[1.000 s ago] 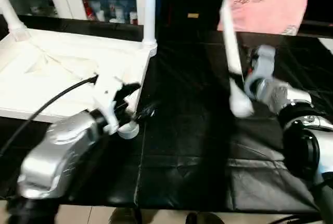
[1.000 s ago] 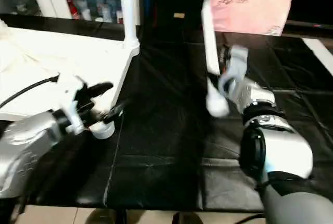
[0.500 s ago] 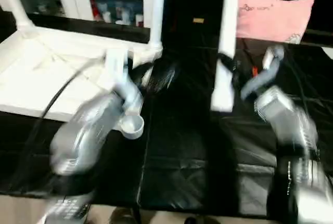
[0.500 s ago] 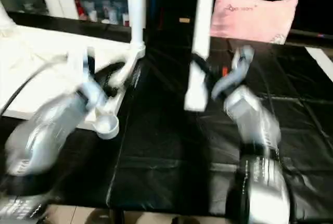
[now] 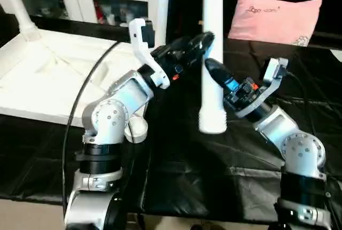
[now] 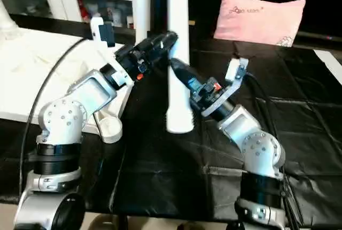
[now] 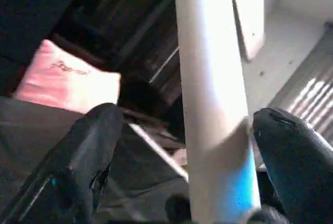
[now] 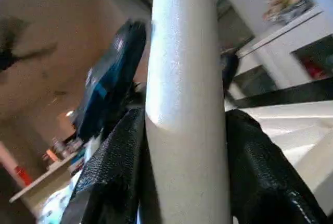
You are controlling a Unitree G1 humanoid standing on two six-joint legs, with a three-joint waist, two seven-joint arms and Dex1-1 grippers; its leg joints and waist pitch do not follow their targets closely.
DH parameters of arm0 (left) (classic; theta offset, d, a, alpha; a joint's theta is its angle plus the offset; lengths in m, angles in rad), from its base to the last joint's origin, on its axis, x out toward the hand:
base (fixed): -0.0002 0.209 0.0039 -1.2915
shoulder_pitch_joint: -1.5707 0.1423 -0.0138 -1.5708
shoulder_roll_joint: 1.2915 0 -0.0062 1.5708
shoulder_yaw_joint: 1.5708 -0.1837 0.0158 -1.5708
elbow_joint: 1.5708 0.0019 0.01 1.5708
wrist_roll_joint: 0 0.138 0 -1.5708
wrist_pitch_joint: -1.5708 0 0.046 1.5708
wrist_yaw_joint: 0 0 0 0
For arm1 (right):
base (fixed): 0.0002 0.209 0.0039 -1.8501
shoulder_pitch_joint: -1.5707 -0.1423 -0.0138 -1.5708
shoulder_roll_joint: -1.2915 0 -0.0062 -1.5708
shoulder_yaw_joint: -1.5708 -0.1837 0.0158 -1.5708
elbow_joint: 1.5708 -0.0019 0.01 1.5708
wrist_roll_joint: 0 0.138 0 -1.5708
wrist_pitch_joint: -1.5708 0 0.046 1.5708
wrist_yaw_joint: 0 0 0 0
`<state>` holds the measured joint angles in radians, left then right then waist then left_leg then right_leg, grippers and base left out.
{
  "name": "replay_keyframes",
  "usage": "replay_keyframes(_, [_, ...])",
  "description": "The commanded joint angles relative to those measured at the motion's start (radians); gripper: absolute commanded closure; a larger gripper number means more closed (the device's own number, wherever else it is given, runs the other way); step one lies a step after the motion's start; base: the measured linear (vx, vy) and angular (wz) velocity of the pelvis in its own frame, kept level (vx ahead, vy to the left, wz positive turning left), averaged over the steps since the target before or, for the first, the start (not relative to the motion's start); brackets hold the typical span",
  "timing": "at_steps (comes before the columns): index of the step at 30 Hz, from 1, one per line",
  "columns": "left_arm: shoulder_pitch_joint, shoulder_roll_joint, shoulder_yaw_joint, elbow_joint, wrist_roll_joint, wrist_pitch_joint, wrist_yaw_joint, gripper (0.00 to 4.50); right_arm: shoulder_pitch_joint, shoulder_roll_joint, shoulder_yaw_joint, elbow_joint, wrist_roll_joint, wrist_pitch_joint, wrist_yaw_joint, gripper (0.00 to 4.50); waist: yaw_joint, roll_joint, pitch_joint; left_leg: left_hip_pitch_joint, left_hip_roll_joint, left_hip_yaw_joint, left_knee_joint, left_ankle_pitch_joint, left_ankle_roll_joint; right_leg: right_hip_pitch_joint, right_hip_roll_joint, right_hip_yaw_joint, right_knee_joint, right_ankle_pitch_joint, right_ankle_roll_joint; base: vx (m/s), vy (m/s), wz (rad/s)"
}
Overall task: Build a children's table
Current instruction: Pick table leg
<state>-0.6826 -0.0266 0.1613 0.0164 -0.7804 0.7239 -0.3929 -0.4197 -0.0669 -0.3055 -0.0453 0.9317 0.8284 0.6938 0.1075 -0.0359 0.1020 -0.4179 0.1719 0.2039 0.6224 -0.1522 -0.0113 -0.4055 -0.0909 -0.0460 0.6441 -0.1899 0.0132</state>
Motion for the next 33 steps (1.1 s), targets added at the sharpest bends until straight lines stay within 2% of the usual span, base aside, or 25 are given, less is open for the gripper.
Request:
replay_keyframes(1, [-0.026,-0.005,0.009,-0.015,-0.017,0.02,0.006,0.0,0.014,-0.005,0.002,-0.042,0.019,0.014,-0.01,2.68,0.004,0.002,-0.1,0.041,0.054,-0.035,-0.088,-0.276,-0.093,0.031,-0.063,0.036,-0.096,-0.302,-0.144,0.0,0.0,0.0])
replay_keyframes(4, [-0.026,-0.004,0.007,-0.018,-0.013,0.023,0.007,0.0,0.022,-0.006,0.011,-0.054,0.025,0.023,-0.015,2.68,0.008,0.002,-0.099,0.042,0.055,-0.037,-0.09,-0.279,-0.099,0.03,-0.064,0.036,-0.099,-0.319,-0.124,0.0,0.0,0.0])
replay_keyframes(9, [-0.025,-0.003,-0.002,-0.028,-0.03,0.036,0.019,0.0,0.034,-0.018,0.045,-0.068,0.006,0.011,-0.023,2.68,0.007,0.004,-0.098,0.042,0.055,-0.039,-0.093,-0.292,-0.113,0.029,-0.064,0.036,-0.1,-0.328,-0.11,0.0,0.0,0.0])
replay_keyframes(10, [-0.023,-0.004,-0.005,-0.032,-0.033,0.038,0.022,0.0,0.037,-0.023,0.056,-0.073,-0.01,0.003,-0.023,2.68,0.007,0.006,-0.099,0.042,0.055,-0.039,-0.093,-0.293,-0.115,0.029,-0.065,0.035,-0.099,-0.328,-0.109,0.0,0.0,0.0])
replay_keyframes(12, [-0.022,-0.004,-0.008,-0.036,-0.034,0.04,0.023,0.0,0.039,-0.028,0.074,-0.079,-0.045,-0.018,-0.031,2.68,0.008,0.004,-0.099,0.041,0.056,-0.039,-0.093,-0.289,-0.118,0.03,-0.064,0.036,-0.1,-0.321,-0.106,0.0,0.0,0.0])
replay_keyframes(14, [-0.025,-0.007,-0.009,-0.037,-0.031,0.044,0.027,0.37,0.037,-0.032,0.103,-0.082,-0.101,-0.055,-0.051,2.68,0.006,0.008,-0.098,0.04,0.055,-0.039,-0.094,-0.29,-0.128,0.028,-0.063,0.036,-0.1,-0.313,-0.104,0.0,0.0,0.0])
replay_keyframes(15, [-0.026,-0.009,-0.009,-0.037,-0.031,0.046,0.031,0.41,0.036,-0.033,0.114,-0.082,-0.123,-0.069,-0.058,2.68,0.007,0.006,-0.098,0.042,0.054,-0.038,-0.093,-0.298,-0.127,0.028,-0.065,0.037,-0.102,-0.326,-0.103,0.0,0.0,0.0])
replay_keyframes(16, [-0.031,-0.012,-0.008,-0.034,-0.026,0.046,0.044,0.41,0.033,-0.034,0.133,-0.085,-0.154,-0.092,-0.07,2.68,0.008,0.013,-0.099,0.041,0.054,-0.04,-0.094,-0.3,-0.126,0.029,-0.065,0.037,-0.1,-0.327,-0.103,0.0,0.0,0.0])
replay_keyframes(18, [-0.037,-0.016,-0.006,-0.03,-0.02,0.048,0.061,0.64,0.031,-0.035,0.154,-0.089,-0.183,-0.113,-0.079,2.68,0.006,0.01,-0.1,0.041,0.054,-0.04,-0.094,-0.302,-0.128,0.029,-0.063,0.037,-0.101,-0.317,-0.099,0.0,0.0,0.0])
replay_keyframes(19, [-0.054,-0.028,-0.005,-0.017,-0.002,0.046,0.105,0.76,0.024,-0.039,0.2,-0.096,-0.247,-0.158,-0.101,2.68,0.007,0.013,-0.099,0.042,0.054,-0.04,-0.094,-0.307,-0.127,0.029,-0.063,0.037,-0.1,-0.314,-0.101,0.0,0.0,0.0])
replay_keyframes(21, [-0.058,-0.032,-0.003,-0.014,-0.001,0.046,0.12,0.82,0.022,-0.042,0.215,-0.098,-0.265,-0.172,-0.105,2.68,0.006,0.013,-0.1,0.042,0.055,-0.042,-0.095,-0.31,-0.131,0.03,-0.062,0.037,-0.1,-0.308,-0.094,0.0,0.0,0.0])
replay_keyframes(23, [-0.073,-0.048,-0.005,-0.001,0.021,0.037,0.169,0.95,0.013,-0.047,0.263,-0.103,-0.336,-0.218,-0.126,2.68,0.004,0.012,-0.1,0.041,0.054,-0.042,-0.094,-0.308,-0.129,0.03,-0.06,0.037,-0.099,-0.295,-0.095,0.0,0.0,0.0])
replay_keyframes(24, [-0.08,-0.058,-0.001,0.007,0.033,0.034,0.201,1.08,0.008,-0.049,0.288,-0.104,-0.377,-0.244,-0.14,2.68,0.004,0.014,-0.1,0.04,0.054,-0.041,-0.094,-0.306,-0.127,0.03,-0.059,0.037,-0.101,-0.295,-0.092,0.0,0.0,0.0])
replay_keyframes(25, [-0.09,-0.066,0.0,0.022,0.059,0.022,0.241,1.17,0.002,-0.057,0.334,-0.097,-0.453,-0.295,-0.16,2.68,0.004,0.015,-0.1,0.041,0.054,-0.041,-0.094,-0.307,-0.126,0.03,-0.058,0.037,-0.1,-0.292,-0.093,0.0,0.0,0.0])
replay_keyframes(27, [-0.099,-0.068,-0.002,0.038,0.088,0.006,0.274,1.23,-0.004,-0.067,0.38,-0.085,-0.531,-0.348,-0.181,2.68,0.002,0.015,-0.101,0.042,0.054,-0.043,-0.094,-0.311,-0.132,0.029,-0.057,0.037,-0.104,-0.304,-0.08,0.0,0.0,0.0])
replay_keyframes(28, [-0.104,-0.071,-0.002,0.051,0.105,-0.008,0.295,1.29,-0.01,-0.075,0.418,-0.076,-0.597,-0.39,-0.207,2.68,0.001,0.015,-0.101,0.041,0.054,-0.043,-0.095,-0.31,-0.133,0.031,-0.058,0.036,-0.104,-0.303,-0.08,0.0,0.0,0.0])
replay_keyframes(29, [-0.107,-0.074,0.001,0.057,0.111,-0.015,0.306,1.29,-0.012,-0.078,0.433,-0.072,-0.621,-0.407,-0.215,2.68,0.0,0.014,-0.102,0.039,0.053,-0.043,-0.095,-0.297,-0.131,0.033,-0.057,0.036,-0.103,-0.286,-0.082,0.0,0.0,0.0])
replay_keyframes(30, [-0.109,-0.079,0.004,0.062,0.116,-0.022,0.318,1.53,-0.013,-0.08,0.449,-0.067,-0.646,-0.427,-0.223,2.68,-0.001,0.014,-0.102,0.039,0.052,-0.042,-0.095,-0.299,-0.128,0.031,-0.056,0.036,-0.103,-0.282,-0.085,0.0,0.0,0.0])
replay_keyframes(31, [-0.118,-0.099,0.027,0.08,0.122,-0.045,0.363,1.6,-0.02,-0.092,0.494,-0.06,-0.719,-0.478,-0.244,2.68,-0.001,0.014,-0.102,0.04,0.053,-0.041,-0.093,-0.307,-0.128,0.03,-0.057,0.037,-0.103,-0.276,-0.09,0.0,0.0,0.0])
replay_keyframes(33, [-0.124,-0.115,0.043,0.091,0.129,-0.066,0.405,1.65,-0.029,-0.099,0.531,-0.05,-0.778,-0.521,-0.262,2.68,-0.004,0.013,-0.102,0.039,0.051,-0.039,-0.091,-0.302,-0.116,0.032,-0.054,0.038,-0.103,-0.254,-0.1,0.0,0.0,0.0])
